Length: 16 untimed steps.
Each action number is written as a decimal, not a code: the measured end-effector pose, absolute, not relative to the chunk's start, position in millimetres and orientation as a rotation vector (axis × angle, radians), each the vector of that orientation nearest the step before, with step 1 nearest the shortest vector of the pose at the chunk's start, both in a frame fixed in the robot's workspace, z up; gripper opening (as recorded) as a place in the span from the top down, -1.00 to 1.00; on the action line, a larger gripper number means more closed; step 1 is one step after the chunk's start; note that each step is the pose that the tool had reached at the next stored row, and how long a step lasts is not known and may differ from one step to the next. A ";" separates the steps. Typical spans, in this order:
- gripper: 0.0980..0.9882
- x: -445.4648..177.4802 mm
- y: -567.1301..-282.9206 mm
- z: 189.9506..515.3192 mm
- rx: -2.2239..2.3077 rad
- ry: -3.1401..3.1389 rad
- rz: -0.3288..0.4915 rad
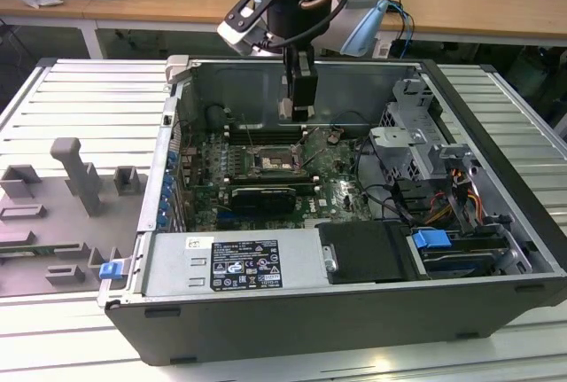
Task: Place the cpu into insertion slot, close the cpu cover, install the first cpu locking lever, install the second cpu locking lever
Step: 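Place the cpu into insertion slot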
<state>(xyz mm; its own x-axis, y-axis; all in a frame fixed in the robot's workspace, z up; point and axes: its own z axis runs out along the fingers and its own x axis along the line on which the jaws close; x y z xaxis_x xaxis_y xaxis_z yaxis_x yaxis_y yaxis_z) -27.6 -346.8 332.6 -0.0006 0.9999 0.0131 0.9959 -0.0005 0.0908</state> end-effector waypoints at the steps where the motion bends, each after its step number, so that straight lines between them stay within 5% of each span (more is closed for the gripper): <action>1: 0.01 -27.7 -346.8 332.2 2.181 2.181 0.114; 16: 0.01 -27.7 -346.8 324.7 2.181 2.181 0.113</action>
